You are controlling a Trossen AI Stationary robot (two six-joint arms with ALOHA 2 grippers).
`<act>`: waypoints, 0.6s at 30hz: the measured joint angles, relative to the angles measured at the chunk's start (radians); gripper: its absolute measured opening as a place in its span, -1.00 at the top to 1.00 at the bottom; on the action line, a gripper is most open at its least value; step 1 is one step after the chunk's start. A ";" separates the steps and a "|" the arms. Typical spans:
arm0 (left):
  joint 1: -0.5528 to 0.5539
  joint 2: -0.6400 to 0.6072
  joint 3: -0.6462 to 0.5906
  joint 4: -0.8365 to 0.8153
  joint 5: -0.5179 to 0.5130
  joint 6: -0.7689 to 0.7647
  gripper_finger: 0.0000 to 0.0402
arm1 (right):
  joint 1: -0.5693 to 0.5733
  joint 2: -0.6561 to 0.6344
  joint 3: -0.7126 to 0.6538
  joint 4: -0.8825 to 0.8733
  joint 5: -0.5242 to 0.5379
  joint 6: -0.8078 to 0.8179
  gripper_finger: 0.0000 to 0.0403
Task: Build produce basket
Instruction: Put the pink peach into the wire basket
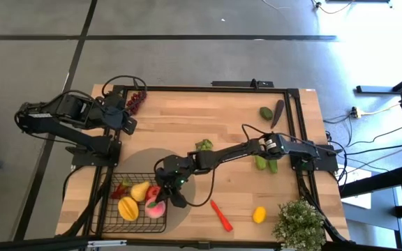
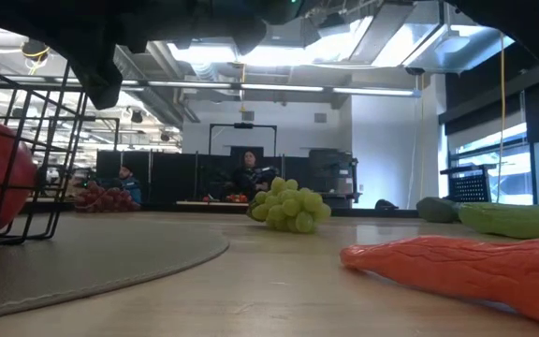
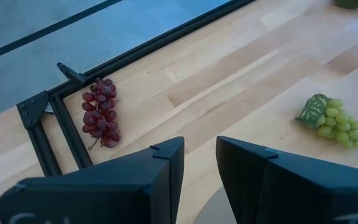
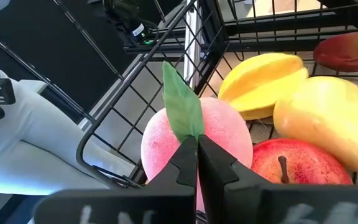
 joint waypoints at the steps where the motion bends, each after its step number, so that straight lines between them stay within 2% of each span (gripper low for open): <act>1: 0.000 0.000 0.000 0.000 0.000 0.003 0.58 | 0.000 0.000 0.000 0.000 0.001 0.000 1.00; 12: 0.000 0.000 0.000 -0.003 0.000 0.008 0.58 | 0.000 0.001 0.000 0.003 0.013 -0.025 0.98; 18: 0.000 0.000 0.000 -0.003 0.000 0.008 0.58 | 0.000 0.001 -0.001 0.004 0.011 -0.026 0.76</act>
